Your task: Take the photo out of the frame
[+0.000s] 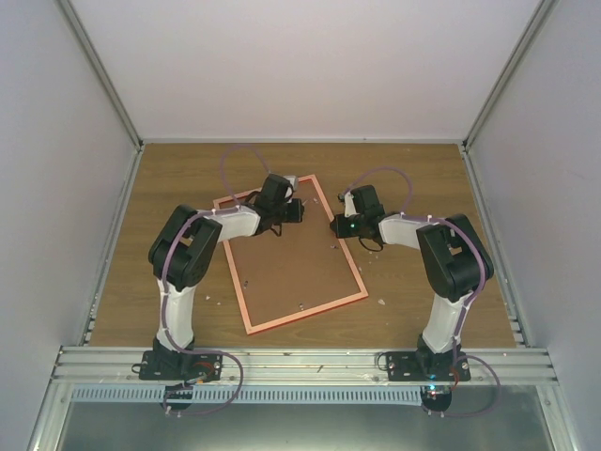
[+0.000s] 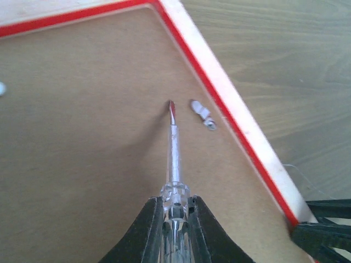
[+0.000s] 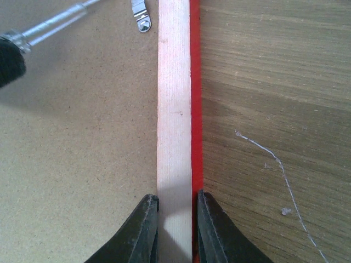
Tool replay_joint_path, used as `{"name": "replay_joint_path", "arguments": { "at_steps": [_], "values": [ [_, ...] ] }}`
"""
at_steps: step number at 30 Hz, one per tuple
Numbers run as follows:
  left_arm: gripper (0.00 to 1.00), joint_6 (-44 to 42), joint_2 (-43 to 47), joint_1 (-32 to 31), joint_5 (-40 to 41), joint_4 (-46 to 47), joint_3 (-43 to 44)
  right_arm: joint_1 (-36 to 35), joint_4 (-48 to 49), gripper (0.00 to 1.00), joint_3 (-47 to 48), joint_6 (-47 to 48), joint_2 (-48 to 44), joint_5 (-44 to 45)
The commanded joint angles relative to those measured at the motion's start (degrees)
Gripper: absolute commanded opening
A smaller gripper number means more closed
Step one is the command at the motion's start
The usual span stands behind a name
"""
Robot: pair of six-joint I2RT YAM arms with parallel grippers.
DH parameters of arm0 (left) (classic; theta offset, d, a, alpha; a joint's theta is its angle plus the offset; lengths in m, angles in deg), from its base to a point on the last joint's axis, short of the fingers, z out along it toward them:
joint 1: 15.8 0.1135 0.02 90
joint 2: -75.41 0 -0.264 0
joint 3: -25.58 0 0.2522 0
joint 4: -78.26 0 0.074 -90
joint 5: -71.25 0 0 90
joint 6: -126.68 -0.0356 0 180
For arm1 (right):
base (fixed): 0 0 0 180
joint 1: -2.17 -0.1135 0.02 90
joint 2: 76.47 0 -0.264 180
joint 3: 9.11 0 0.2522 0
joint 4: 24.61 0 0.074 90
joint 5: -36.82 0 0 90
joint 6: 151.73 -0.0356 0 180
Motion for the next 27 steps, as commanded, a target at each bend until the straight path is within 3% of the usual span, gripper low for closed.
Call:
{"name": "replay_joint_path", "arguments": {
  "at_steps": [1, 13, 19, 27],
  "values": [
    [0.00, 2.2, 3.3, 0.7, 6.5, 1.2, -2.7, -0.2, -2.3, 0.10, -1.7, -0.5, 0.5, -2.2],
    [0.00, 2.8, 13.2, 0.7, 4.6, 2.7, -7.7, -0.2, -2.2, 0.10, -1.9, -0.6, 0.1, -2.4],
    [0.00, 6.0, 20.3, 1.4, 9.8, -3.7, -13.4, -0.1, -2.2, 0.10, -2.2, -0.3, -0.2, -2.5],
    [0.00, 2.9, 31.9, 5.4, 13.3, -16.5, -19.9, -0.2, -2.0, 0.10, -3.3, -0.4, -1.4, -0.9]
  ]
}}
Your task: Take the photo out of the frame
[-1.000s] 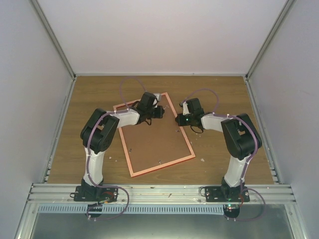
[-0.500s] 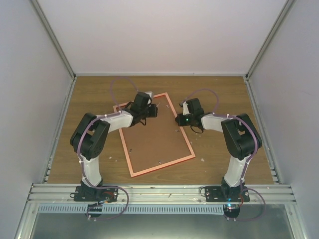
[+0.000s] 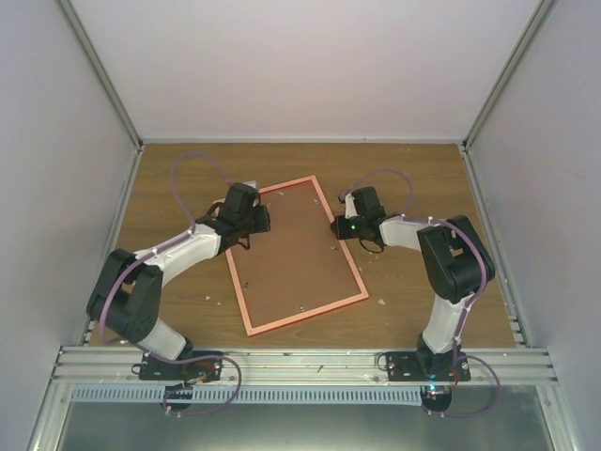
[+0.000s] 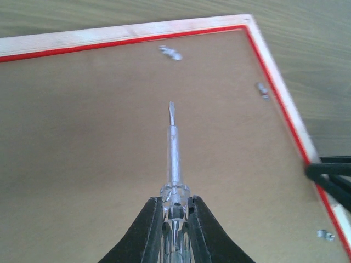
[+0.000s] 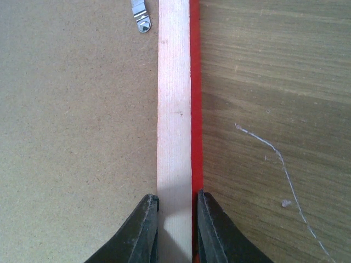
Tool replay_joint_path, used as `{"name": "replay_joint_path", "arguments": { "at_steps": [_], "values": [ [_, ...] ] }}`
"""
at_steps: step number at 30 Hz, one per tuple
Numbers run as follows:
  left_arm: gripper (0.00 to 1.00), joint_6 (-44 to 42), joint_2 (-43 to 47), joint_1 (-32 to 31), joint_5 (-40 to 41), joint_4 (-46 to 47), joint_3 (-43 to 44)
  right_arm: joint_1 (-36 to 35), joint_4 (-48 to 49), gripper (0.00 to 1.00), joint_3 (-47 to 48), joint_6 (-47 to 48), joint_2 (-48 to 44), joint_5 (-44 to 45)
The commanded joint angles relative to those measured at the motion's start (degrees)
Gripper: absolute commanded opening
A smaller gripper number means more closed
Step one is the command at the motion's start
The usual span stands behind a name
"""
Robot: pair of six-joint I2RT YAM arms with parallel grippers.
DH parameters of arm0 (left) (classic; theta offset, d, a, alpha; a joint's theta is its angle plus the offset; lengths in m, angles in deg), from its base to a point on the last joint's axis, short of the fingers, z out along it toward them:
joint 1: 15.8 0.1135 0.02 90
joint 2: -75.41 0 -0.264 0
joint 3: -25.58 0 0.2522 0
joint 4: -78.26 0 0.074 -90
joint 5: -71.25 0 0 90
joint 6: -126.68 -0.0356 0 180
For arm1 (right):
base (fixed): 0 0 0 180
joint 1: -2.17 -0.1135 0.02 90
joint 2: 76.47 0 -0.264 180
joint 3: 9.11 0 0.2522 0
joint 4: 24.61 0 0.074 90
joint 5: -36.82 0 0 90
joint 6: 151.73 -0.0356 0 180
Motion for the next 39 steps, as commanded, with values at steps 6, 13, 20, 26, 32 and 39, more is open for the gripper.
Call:
{"name": "replay_joint_path", "arguments": {
  "at_steps": [6, 13, 20, 26, 32, 39],
  "values": [
    [0.00, -1.7, 13.0, 5.8, 2.9, -9.3, -8.1, -0.1, -2.6, 0.02, -4.0, -3.1, -2.5, 2.5],
    [0.00, -3.1, 14.9, 7.2, 0.1, -10.0, -9.9, 1.4, -2.0, 0.01, -7.8, -6.9, -7.2, 7.1],
    [0.00, -5.5, 12.1, 7.6, -2.9, -13.5, -7.0, 1.8, -2.2, 0.01, -11.0, -8.7, -10.4, 9.3],
    [0.00, -6.5, 10.4, 8.1, -4.5, -14.6, -6.2, 2.0, -2.0, 0.01, -14.1, -10.7, -12.4, 12.8],
    [0.00, -7.5, 7.8, 8.3, -5.6, -15.3, -4.4, 2.0, -1.2, 0.01, -15.2, -10.7, -13.9, 13.6],
    [0.00, -7.7, 5.0, 8.3, -5.0, -14.9, -2.7, 2.0, -0.4, 0.01, -15.3, -10.4, -13.1, 12.5]
  ]
}}
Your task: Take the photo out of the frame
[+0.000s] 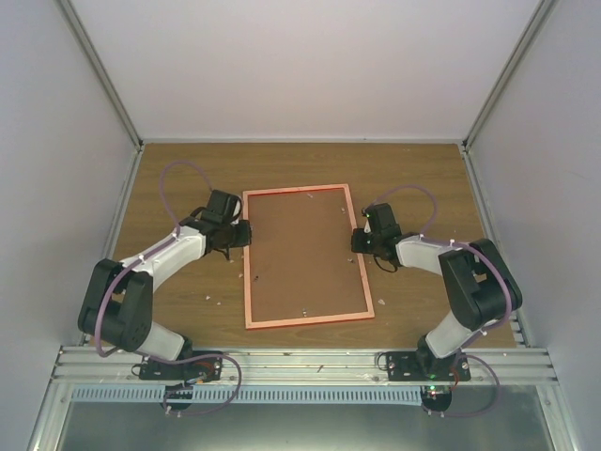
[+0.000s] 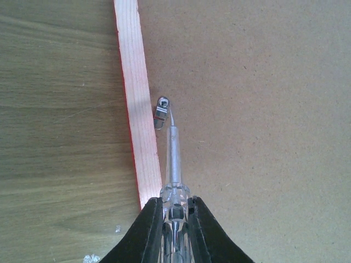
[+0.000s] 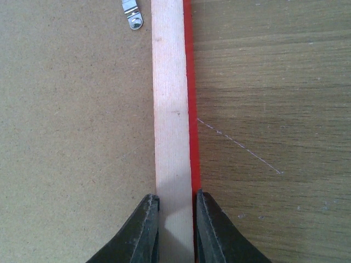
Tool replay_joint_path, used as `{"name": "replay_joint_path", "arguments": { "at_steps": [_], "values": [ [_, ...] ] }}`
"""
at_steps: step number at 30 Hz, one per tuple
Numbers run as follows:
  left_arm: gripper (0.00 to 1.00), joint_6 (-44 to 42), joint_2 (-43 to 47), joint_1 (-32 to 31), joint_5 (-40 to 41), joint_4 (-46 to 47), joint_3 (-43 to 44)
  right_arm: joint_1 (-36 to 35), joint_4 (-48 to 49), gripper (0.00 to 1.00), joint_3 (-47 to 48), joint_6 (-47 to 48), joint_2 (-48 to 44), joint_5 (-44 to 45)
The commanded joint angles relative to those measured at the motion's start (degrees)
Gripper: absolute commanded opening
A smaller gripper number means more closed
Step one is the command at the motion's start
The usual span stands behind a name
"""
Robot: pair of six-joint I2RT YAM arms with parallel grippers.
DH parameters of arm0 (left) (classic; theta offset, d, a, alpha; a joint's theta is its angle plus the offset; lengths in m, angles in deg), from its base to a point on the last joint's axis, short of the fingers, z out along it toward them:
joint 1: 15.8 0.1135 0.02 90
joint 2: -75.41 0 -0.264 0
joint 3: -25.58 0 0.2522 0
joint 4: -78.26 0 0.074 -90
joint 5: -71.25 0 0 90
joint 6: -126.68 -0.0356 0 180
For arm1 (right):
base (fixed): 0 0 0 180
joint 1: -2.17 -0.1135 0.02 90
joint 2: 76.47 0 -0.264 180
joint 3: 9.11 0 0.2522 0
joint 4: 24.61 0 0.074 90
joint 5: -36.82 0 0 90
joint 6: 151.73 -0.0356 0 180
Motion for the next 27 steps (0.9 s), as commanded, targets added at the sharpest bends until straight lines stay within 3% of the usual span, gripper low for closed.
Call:
{"name": "replay_joint_path", "arguments": {
  "at_steps": [1, 27],
  "values": [
    [0.00, -0.9, -1.8, 0.4, 0.4, 0.8, 2.2, 0.7, -0.3, 0.01, -0.8, -1.1, 0.1, 1.4],
    [0.00, -2.0, -4.6, -0.5, 5.8, -2.3, 3.6, 0.8, -0.3, 0.01, -0.9, -0.9, 0.6, 0.2]
  ]
}}
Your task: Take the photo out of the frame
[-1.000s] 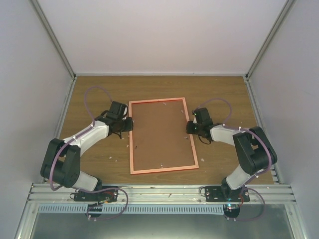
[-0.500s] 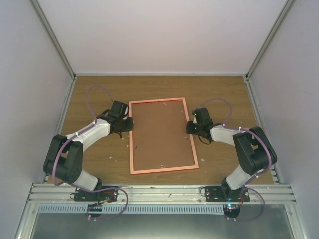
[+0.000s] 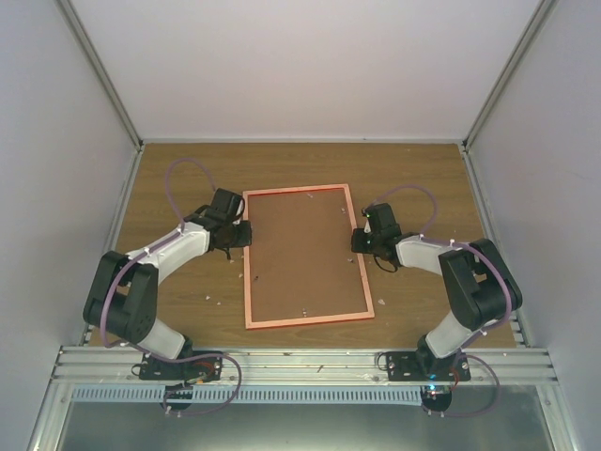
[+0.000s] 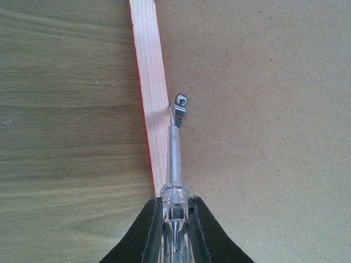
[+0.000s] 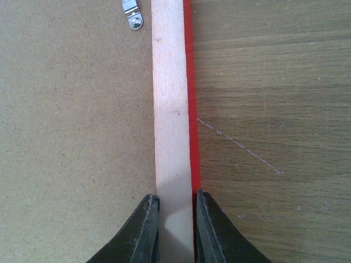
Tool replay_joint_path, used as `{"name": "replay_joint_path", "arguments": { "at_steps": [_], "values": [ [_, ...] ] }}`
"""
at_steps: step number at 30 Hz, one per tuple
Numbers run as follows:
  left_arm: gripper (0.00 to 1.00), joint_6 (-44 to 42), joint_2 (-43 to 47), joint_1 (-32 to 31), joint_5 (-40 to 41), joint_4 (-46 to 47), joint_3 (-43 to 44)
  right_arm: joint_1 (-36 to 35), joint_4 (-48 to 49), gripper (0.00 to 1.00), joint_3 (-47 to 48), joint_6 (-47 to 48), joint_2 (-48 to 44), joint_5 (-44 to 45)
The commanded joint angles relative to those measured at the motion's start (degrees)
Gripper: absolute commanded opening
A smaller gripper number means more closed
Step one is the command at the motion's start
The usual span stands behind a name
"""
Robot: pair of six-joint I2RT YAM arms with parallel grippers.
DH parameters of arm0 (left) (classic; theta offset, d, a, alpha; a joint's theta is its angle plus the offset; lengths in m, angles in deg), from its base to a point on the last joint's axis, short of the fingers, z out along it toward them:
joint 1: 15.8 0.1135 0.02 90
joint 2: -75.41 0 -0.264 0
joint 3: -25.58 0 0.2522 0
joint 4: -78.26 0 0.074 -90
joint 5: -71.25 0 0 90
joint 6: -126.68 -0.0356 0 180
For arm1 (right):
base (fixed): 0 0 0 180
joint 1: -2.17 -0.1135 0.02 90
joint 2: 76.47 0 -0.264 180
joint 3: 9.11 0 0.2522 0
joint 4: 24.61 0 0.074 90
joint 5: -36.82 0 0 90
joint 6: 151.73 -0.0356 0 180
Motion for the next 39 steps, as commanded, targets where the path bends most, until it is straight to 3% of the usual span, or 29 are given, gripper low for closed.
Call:
{"name": "replay_joint_path", "arguments": {
  "at_steps": [1, 22, 30, 35, 39],
  "values": [
    [0.00, -0.5, -1.7, -0.3, 2.6, -0.2, 1.7, 0.7, -0.3, 0.01, -1.0, -0.9, 0.5, 0.3],
    [0.00, -0.5, -0.5, -2.9, -0.9, -3.5, 2.9, 0.8, 1.1, 0.01, -1.3, -0.9, -0.1, 0.2],
    [0.00, 1.0, 2.8, -2.9, 4.5, -3.3, 2.5, 0.8, 1.0, 0.01, -1.3, -0.9, -0.3, 0.6],
    [0.00, 3.4, 7.1, -1.6, 6.5, 1.6, -1.7, 1.0, 1.5, 0.01, -1.9, -1.0, -1.0, 0.9],
    [0.00, 5.6, 11.0, 2.9, 1.3, 10.4, -7.9, 1.7, 1.9, 0.01, -2.5, -0.7, -1.6, 0.6]
  ]
}}
